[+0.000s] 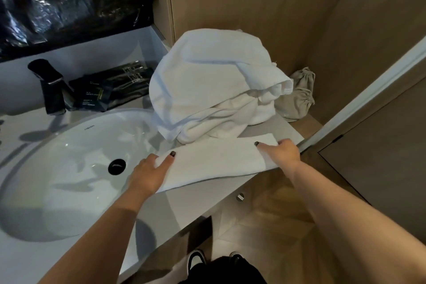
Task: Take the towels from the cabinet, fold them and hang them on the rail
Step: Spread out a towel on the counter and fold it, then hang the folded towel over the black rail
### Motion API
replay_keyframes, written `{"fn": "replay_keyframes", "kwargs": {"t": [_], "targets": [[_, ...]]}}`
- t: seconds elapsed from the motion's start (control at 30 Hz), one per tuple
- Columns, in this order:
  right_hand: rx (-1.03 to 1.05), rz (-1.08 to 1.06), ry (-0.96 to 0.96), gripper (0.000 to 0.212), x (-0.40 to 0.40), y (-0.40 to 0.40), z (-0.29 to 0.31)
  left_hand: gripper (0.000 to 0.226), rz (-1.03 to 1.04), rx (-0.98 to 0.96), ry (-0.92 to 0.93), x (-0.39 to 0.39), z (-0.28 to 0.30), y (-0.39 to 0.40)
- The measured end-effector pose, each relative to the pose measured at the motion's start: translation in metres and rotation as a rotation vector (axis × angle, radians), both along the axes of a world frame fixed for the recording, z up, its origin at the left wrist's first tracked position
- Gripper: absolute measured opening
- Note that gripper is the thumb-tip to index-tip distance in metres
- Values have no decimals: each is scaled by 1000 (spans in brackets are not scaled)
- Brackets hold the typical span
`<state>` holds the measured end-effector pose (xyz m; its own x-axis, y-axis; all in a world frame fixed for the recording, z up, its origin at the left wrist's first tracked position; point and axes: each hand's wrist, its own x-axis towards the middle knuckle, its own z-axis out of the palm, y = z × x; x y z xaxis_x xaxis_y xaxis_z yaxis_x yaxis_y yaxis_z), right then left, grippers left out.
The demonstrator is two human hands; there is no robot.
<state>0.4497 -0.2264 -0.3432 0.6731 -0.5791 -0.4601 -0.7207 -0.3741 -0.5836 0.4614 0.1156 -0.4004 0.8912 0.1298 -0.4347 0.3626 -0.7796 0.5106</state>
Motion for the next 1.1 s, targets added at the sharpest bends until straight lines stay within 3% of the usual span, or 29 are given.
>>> {"fn": "replay_keyframes", "kwargs": {"t": [0.13, 0.17, 0.27, 0.4, 0.53, 0.67, 0.83, 0.93, 1.0, 1.1], "targets": [[377, -139, 43, 109, -16, -6, 8, 96, 2, 68, 1, -6, 0, 6], [401, -143, 22, 101, -20, -5, 9, 93, -2, 102, -34, -9, 0, 7], [243, -101, -97, 47, -26, 4, 15, 77, 2, 197, -226, -22, 2, 6], [-99, 88, -234, 34, -29, 20, 39, 66, 1, 212, -336, -28, 5, 3], [-212, 247, -474, 28, -27, 38, 79, 61, -67, 316, -318, -31, 5, 5], [-264, 423, -686, 29, -22, 54, 129, 60, -94, -8, -405, -24, 44, -11], [-222, 592, -850, 29, -15, 58, 202, 71, -302, -175, -721, -2, 157, -56], [-235, 682, -953, 27, -13, 53, 243, 77, -453, -398, -722, 12, 219, -76], [-245, 744, -991, 25, -12, 46, 269, 67, -544, -454, -720, 22, 250, -89], [-277, 842, -1033, 23, -13, 26, 305, 54, -629, -691, -538, 30, 289, -114]]}}
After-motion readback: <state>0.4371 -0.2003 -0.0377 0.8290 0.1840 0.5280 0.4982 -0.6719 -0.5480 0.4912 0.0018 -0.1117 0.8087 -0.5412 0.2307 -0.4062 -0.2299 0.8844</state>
